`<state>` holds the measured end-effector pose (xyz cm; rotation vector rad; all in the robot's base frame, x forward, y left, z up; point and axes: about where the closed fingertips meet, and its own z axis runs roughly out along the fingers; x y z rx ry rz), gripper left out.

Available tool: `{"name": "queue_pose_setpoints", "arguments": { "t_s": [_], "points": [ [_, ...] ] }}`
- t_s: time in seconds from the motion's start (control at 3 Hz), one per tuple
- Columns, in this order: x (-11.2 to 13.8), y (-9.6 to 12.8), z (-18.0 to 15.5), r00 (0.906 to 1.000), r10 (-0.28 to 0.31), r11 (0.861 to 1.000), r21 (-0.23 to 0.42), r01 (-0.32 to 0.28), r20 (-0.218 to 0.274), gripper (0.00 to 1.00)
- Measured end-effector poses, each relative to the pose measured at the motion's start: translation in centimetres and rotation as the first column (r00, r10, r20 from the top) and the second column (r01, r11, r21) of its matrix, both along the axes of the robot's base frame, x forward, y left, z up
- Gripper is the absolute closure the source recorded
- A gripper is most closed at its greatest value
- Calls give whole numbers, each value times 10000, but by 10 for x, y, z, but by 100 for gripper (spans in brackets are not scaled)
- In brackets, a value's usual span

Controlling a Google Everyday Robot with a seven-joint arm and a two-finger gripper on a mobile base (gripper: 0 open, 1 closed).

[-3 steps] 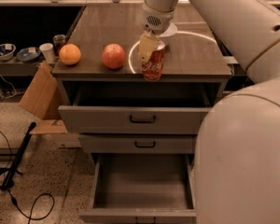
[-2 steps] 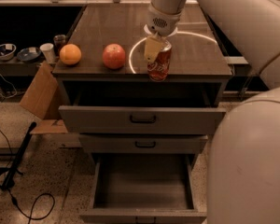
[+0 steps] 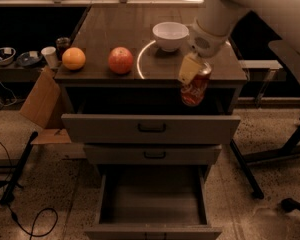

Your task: Place coke can into bottom drawer

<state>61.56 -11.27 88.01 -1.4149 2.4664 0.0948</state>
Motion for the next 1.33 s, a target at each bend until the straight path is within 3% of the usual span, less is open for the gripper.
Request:
{"name": "queue_pose_setpoints", "arguments": {
  "t_s": [0.33,0.67,1.0,1.33],
  "points": [
    [-54,-42,-46,9851,-1439,9878,461,1487,-936,100],
    [-81,-58,-74,9645,-2110,9719,707,2243,-1587,100],
    [-110,-65,-124,9231,-2944,9234,1752,3415,-2476,100],
    [-119,-59,-161,9024,-3359,8678,2837,4079,-2699,100]
  ]
}}
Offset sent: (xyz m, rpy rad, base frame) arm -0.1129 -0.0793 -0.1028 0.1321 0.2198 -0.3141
